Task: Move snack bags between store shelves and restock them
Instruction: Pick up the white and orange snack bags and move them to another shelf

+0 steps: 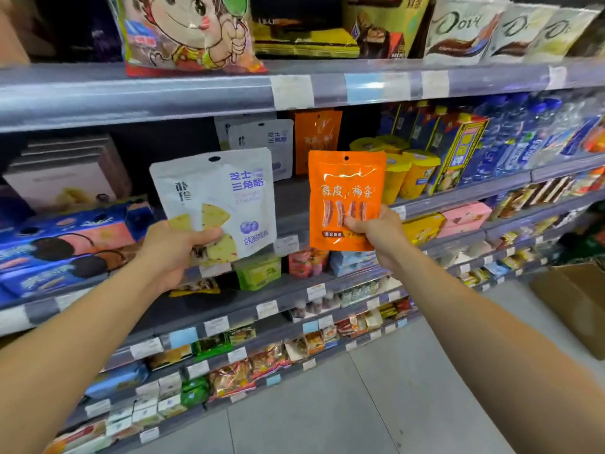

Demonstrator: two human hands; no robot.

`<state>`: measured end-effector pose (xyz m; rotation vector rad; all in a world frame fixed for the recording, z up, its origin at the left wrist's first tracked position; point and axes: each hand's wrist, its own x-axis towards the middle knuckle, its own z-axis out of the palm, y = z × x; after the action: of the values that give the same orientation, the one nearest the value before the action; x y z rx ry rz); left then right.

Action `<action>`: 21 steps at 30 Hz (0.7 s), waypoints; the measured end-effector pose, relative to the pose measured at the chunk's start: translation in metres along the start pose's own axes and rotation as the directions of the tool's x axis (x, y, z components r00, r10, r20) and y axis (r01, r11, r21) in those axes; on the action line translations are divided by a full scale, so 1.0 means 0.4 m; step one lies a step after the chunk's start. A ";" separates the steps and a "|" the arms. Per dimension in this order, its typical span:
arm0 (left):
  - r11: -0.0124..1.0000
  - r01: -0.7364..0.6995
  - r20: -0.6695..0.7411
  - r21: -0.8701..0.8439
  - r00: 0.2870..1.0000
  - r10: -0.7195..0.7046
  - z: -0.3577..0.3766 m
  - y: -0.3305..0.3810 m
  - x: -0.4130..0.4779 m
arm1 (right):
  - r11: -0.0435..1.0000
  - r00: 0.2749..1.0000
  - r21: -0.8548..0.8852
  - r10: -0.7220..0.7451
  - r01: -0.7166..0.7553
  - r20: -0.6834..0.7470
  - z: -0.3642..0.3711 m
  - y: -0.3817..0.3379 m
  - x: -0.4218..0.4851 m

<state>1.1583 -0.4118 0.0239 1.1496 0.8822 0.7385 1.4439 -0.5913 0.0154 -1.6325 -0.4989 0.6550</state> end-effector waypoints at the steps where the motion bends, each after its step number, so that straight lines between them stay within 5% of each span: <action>1: 1.000 -0.001 -0.014 0.007 1.000 0.002 0.009 0.002 0.019 | 1.000 1.000 0.006 -0.009 0.009 -0.004 0.009 -0.006 0.041; 12: 1.000 -0.007 -0.154 -0.001 0.988 0.007 0.114 -0.026 0.224 | 0.996 0.997 0.050 -0.067 0.068 -0.022 0.086 -0.004 0.438; 21: 0.992 -0.124 -0.263 0.011 0.957 0.122 0.137 -0.065 0.304 | 0.997 0.995 0.083 -0.019 0.010 0.102 0.116 0.041 0.597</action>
<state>1.2653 -0.3385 -0.0171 1.1241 1.0357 1.0130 1.5905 -0.4038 -0.0381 -1.5222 -0.5507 0.7421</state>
